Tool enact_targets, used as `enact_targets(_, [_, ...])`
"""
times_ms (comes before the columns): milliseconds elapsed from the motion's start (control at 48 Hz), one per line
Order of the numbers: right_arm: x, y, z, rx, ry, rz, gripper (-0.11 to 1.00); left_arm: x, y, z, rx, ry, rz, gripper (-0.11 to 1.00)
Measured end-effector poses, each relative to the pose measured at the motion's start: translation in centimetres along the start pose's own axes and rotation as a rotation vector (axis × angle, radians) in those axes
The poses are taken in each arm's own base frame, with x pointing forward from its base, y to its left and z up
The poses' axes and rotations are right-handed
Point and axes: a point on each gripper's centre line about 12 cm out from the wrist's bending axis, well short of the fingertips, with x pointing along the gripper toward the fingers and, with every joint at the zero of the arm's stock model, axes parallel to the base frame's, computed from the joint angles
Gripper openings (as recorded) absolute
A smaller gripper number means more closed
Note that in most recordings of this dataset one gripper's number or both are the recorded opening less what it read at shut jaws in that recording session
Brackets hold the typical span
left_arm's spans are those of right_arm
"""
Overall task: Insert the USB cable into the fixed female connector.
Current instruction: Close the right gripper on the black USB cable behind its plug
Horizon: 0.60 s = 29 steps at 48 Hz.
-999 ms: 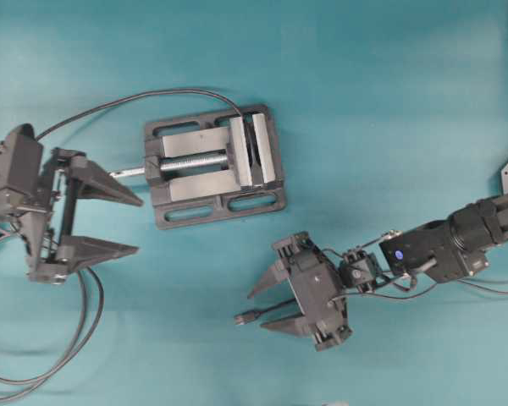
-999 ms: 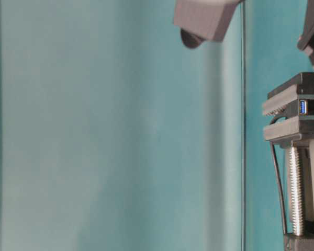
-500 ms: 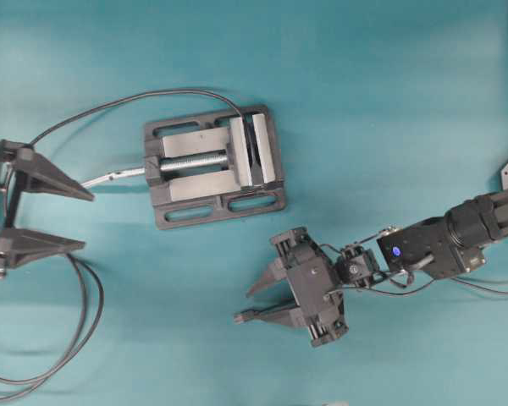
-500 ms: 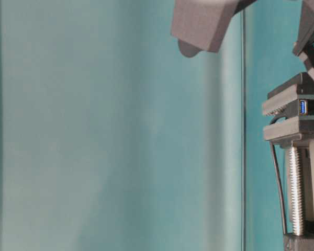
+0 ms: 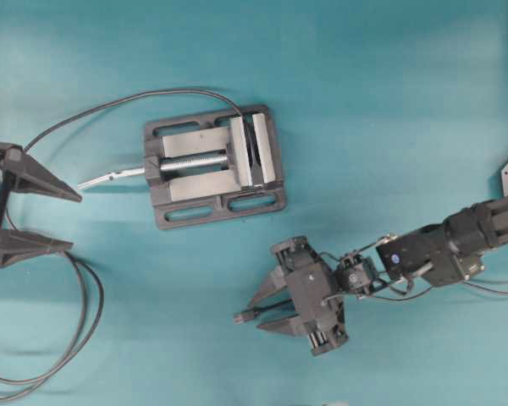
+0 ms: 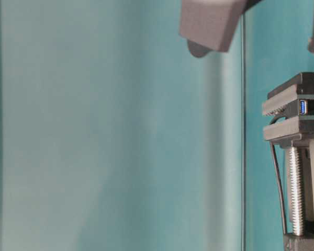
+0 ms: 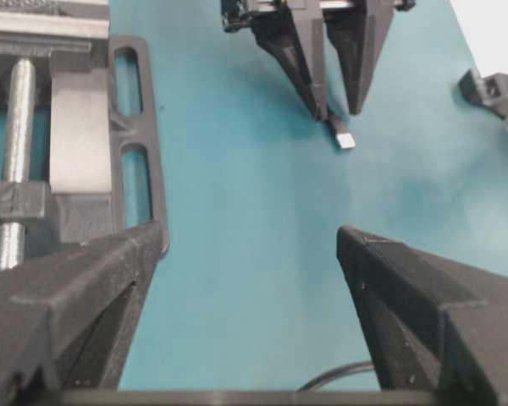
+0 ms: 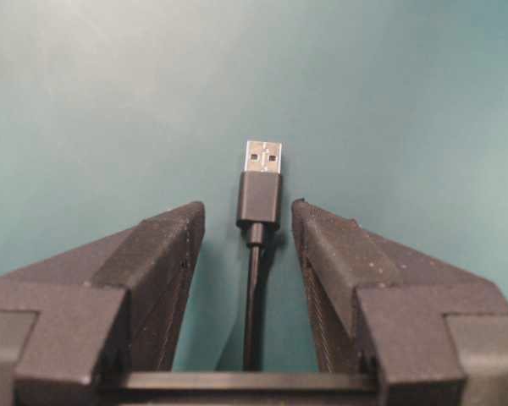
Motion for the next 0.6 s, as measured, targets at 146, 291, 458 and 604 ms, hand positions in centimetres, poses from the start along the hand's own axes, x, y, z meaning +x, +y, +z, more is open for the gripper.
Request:
enact_targets(146, [0.9, 0.1, 0.1, -0.001, -0.006, 0.002, 0.49, -0.2, 0.2, -0.7, 0.001, 0.006, 0.003, 0.99])
enact_targets(291, [1.1, 0.1, 0.1, -0.001, -0.006, 0.003, 0.49, -0.4, 0.3, -1.0, 0.002, 0.001, 0.000, 0.99])
enact_targets(458, [1.0, 0.2, -0.2, -0.002, 0.017, 0.003, 0.49, -0.5, 0.3, -1.0, 0.002, 0.002, 0.000, 0.99])
enact_targets(604, [0.9, 0.1, -0.6, -0.002, 0.035, 0.002, 0.49, -0.5, 0.4, -1.3, -0.001, 0.007, 0.003, 0.99])
